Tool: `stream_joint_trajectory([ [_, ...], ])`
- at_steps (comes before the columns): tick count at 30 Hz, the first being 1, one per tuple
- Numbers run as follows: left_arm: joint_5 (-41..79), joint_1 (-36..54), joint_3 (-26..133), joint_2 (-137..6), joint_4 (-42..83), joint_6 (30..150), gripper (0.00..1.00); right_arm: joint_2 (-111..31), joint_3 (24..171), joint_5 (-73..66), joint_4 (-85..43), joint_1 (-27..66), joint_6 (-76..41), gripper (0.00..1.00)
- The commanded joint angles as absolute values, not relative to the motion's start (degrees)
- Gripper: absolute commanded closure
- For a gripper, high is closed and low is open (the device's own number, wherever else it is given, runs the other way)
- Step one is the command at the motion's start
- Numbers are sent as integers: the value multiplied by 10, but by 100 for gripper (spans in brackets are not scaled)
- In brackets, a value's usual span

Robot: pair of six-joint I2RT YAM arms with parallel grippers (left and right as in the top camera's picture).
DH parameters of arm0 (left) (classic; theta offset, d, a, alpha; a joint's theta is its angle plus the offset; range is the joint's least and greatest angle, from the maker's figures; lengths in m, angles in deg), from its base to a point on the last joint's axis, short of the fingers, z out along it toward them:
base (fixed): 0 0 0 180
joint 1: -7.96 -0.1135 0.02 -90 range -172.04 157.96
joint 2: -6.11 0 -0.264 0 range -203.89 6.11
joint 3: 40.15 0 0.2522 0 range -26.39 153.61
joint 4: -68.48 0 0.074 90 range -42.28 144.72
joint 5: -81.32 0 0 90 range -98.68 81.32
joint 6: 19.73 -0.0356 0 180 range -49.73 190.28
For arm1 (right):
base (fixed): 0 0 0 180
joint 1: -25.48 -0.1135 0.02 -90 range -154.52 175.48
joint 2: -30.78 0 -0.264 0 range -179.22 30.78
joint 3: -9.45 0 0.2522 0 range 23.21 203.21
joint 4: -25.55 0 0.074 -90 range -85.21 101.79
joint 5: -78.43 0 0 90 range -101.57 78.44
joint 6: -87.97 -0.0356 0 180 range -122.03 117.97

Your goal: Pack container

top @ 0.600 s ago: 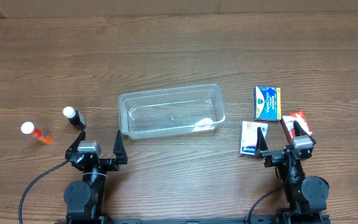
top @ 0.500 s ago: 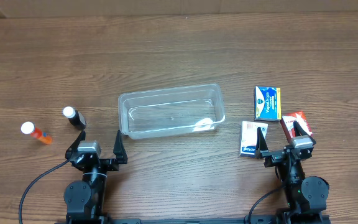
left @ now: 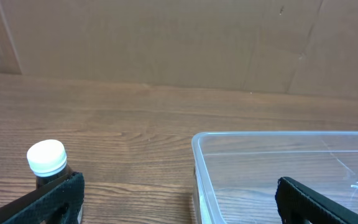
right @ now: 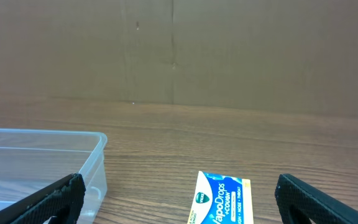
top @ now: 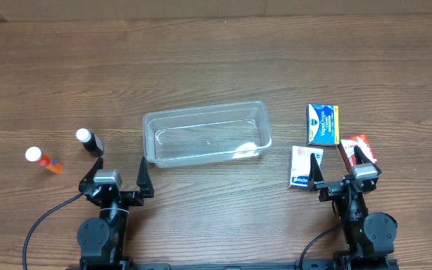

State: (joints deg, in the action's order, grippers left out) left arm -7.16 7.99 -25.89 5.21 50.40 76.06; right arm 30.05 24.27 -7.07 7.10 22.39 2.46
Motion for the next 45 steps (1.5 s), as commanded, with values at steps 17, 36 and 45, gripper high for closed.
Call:
stream_joint_trajectory([
  [17,-72,84,-261,58,504,763,0,306,237,-151,74,222,27,0],
  [36,-79,84,-143,43,403,819,0,273,286,-94,29,222,-56,0],
  [45,-123,84,89,-214,264,823,0,52,512,-87,-120,222,-120,0],
])
